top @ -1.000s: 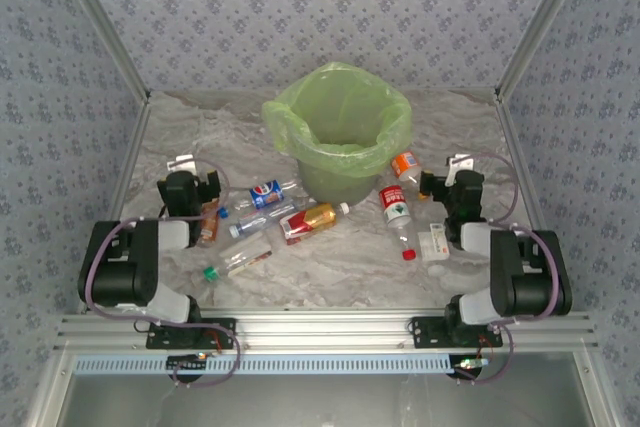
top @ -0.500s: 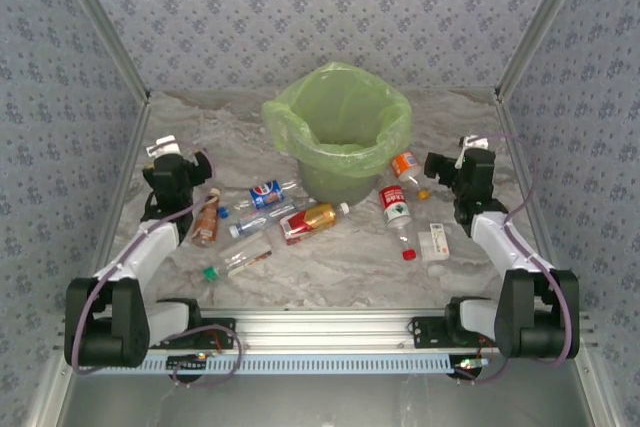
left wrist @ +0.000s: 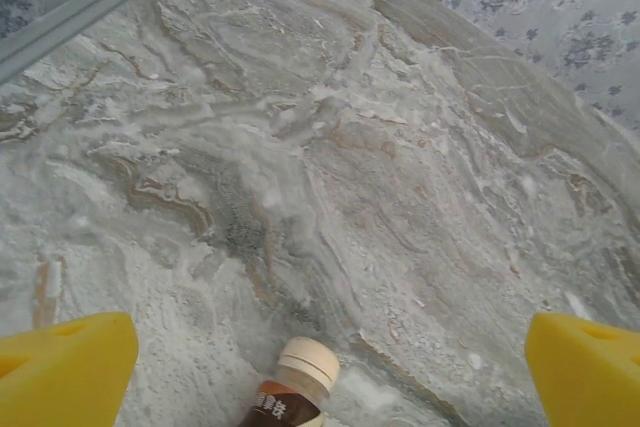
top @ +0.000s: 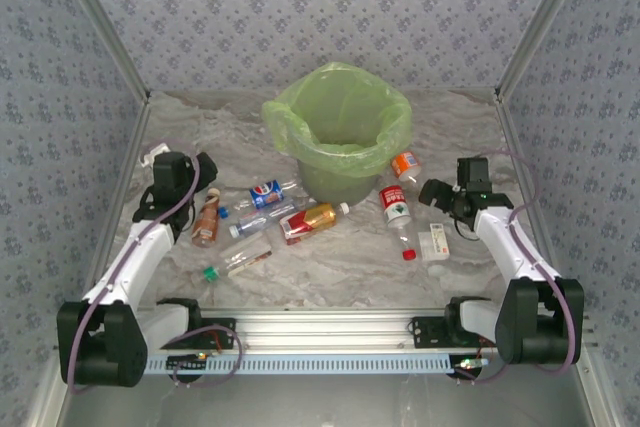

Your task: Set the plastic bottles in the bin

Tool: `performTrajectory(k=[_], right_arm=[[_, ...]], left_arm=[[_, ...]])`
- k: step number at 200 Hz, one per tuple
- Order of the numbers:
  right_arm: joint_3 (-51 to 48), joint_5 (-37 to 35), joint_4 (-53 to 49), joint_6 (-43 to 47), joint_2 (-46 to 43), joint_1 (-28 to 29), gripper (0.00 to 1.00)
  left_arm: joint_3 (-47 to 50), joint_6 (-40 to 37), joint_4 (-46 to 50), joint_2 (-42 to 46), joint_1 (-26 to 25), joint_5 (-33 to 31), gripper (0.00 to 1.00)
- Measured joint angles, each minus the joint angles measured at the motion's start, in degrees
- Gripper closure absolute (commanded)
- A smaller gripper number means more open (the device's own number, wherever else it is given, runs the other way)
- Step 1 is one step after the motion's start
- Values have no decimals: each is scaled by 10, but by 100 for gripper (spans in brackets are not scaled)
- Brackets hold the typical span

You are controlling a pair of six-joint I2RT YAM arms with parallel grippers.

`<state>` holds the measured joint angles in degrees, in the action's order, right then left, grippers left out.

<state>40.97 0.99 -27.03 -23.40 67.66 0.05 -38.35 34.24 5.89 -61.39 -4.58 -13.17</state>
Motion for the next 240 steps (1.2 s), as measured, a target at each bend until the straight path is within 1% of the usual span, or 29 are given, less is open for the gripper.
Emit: performTrajectory(k=[29, 55, 96, 130, 157, 178, 207, 240], right_arm=[[0, 8, -50, -2, 10, 9, 1], [0, 10, -71, -2, 38, 18, 1], [1, 11, -67, 1, 82, 51, 1], [1, -2, -74, 0, 139, 60, 1], [10, -24, -77, -9, 151, 83, 1], [10, -36, -78, -23, 151, 91, 15], [10, -43, -75, -41, 146, 91, 21], [0, -48, -71, -63, 125, 95, 39]], left_arm=[[8, 13, 0, 3, 0, 17, 1], [21, 17, -3, 16, 0, 23, 1], [33, 19, -18, 44, 0, 25, 1], [33, 19, -21, 47, 0, 25, 1], [33, 18, -20, 47, 0, 25, 1], [33, 19, -20, 44, 0, 24, 1], [33, 19, -20, 30, 0, 24, 1], [33, 19, -17, 23, 0, 24, 1]])
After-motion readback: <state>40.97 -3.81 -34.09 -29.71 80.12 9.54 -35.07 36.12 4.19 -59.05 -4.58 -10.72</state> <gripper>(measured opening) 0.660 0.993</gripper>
